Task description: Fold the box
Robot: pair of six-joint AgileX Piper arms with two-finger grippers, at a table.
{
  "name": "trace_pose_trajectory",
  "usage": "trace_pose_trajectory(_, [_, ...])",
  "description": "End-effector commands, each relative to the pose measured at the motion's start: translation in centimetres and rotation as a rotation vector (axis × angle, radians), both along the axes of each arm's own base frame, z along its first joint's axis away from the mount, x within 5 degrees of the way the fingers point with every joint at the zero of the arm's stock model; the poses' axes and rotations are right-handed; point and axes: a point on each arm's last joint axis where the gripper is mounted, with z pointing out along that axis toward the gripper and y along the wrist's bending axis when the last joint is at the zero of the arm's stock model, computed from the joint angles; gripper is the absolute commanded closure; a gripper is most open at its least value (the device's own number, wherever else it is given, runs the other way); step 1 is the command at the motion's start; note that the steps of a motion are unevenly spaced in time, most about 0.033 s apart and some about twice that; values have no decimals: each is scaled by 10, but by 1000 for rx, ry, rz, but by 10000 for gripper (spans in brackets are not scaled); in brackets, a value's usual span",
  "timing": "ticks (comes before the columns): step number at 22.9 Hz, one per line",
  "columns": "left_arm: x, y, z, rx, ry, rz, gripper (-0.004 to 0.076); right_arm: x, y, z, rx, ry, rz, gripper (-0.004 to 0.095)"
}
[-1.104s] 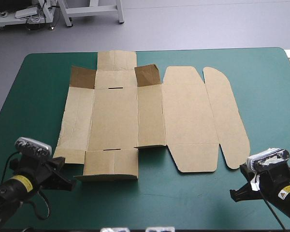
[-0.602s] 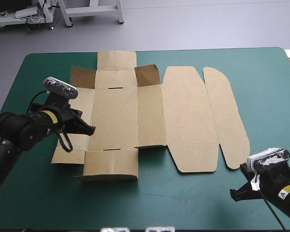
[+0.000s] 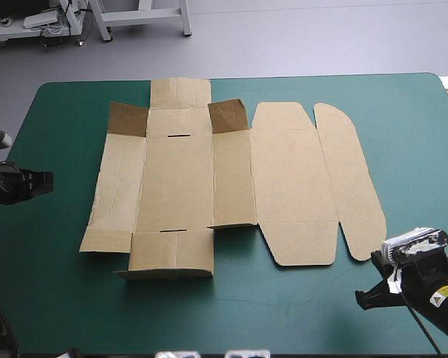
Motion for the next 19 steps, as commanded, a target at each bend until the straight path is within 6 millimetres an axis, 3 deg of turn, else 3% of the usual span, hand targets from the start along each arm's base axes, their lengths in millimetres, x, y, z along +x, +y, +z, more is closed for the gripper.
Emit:
trace_pose_trajectory(1, [-4,7,9,-73,-29,26,697,4,0,12,19,-85,-8,921])
trace_pose_trajectory(4, [13,17,-16,-200,62,61,510,4,0,13,19,-88,-9,921])
trace_pose_trajectory(7, [31,23,-40,-320,76,51,170,4,0,13,18,-88,-8,921])
trace_pose_trajectory(9, [42,22,-52,-376,83,36,77,4,0,13,18,-88,-8,921])
trace_pose_trajectory(19, [78,-37,-115,-320,331,-227,80,4,0,13,18,-89,-8,921])
